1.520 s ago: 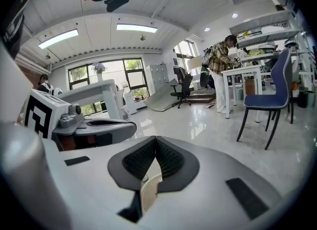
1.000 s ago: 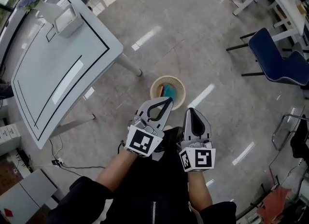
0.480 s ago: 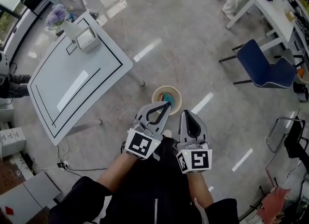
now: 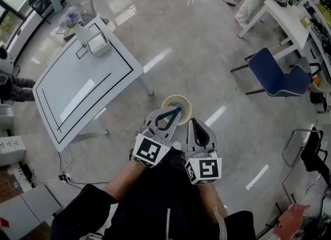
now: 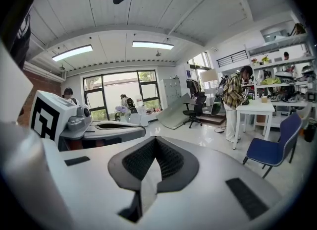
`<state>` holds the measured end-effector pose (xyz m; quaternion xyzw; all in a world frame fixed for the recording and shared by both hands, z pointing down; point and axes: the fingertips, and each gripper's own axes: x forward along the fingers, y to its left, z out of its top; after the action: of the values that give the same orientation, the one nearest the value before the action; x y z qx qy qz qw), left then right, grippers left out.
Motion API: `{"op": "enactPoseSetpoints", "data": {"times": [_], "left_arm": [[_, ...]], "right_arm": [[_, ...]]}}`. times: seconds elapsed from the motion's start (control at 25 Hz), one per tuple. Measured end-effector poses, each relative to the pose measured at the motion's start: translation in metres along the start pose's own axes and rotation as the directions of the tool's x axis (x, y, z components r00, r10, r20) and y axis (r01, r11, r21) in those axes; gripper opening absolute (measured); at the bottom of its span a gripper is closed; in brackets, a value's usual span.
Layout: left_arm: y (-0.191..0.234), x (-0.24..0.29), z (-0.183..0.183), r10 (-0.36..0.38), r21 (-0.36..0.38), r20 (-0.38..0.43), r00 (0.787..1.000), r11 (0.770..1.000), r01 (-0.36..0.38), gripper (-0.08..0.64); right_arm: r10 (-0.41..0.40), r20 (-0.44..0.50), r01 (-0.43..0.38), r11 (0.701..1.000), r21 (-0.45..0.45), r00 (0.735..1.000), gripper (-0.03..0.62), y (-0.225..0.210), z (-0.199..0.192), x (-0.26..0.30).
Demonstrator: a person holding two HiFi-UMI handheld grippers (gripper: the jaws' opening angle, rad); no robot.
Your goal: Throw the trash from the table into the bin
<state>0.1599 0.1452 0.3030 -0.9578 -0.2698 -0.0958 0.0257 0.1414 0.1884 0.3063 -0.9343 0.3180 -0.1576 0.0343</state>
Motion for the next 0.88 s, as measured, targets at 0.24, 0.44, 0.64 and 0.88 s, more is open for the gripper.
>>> {"op": "enactPoseSetpoints", "data": {"times": [0.24,0.44,0.64,0.88], "left_arm": [[-0.011,-0.01,-0.002,-0.003,-0.008,-0.003,1.0,1.0,0.003,0.006],[-0.008,-0.014,-0.008,-0.007,0.03,-0.013,1.0,1.0,0.007,0.006],[-0.009,-0.019,-0.009,-0.004,0.023,-0.016,1.0,1.0,0.005,0.006],[-0.011,-0.022,-0.008,-0.006,0.026,-0.013,1.0,1.0,0.006,0.006]], "right_arm": [[0.012,-0.019,-0.012,1.0,-0.007,1.0,0.008,0.008,-0.008,-0.012],[0.015,-0.024,-0.016,1.0,-0.02,1.0,0.009,0.011,-0.008,-0.013],[0.019,-0.025,-0.019,0.999,-0.027,1.0,0.009,0.015,-0.006,-0.015],[0.02,-0.029,-0.021,0.999,-0.035,0.999,0.008,0.02,-0.006,-0.017]]}}
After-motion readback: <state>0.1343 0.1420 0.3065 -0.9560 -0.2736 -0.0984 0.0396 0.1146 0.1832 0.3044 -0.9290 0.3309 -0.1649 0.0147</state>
